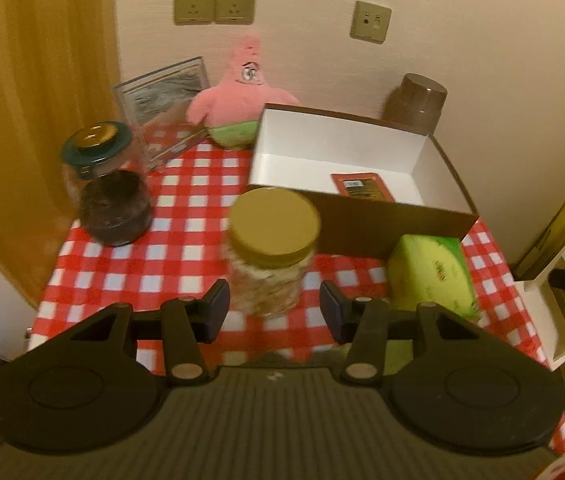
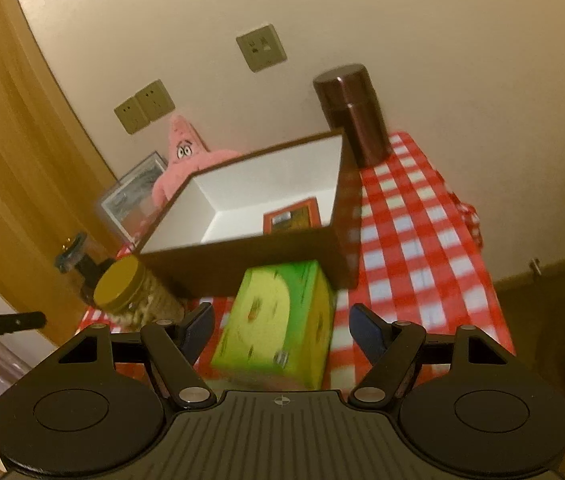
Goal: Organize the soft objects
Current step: 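Move both grippers back over the pile of cloths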
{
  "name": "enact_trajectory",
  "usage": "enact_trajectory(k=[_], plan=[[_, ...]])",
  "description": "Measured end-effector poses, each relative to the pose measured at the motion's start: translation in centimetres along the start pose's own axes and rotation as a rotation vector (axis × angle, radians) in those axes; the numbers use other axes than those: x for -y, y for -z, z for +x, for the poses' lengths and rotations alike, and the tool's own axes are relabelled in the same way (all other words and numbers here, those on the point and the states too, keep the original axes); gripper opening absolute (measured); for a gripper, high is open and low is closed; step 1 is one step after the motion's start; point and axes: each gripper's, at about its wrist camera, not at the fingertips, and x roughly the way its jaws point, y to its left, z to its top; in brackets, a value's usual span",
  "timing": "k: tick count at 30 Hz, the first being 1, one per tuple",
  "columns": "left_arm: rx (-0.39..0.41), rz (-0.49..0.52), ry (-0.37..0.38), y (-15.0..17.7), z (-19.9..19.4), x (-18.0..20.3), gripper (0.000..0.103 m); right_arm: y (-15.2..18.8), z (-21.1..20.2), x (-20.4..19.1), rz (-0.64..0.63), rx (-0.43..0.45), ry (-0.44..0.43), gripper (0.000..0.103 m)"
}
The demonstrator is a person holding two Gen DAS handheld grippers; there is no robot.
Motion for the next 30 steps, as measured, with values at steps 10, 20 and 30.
enact_trajectory(k=[10, 20, 30], plan=[[-0.055, 0.052, 0.005, 5.4, -2.2, -5.6, 0.046, 7.2, -1.0, -2.9, 0.087, -0.072, 0.105, 0.074], [-0.14, 0.126, 0.092, 10.5, -1.7, -6.2, 0.046, 13.6, -1.4, -7.7, 0.009, -0.131, 0.105, 0.074], [-0.176, 0.214, 0.179, 14.2, -1.2, -4.4, 0.046, 18.6, 2.0, -12.1, -0.182, -0.257, -0.025, 0.063]])
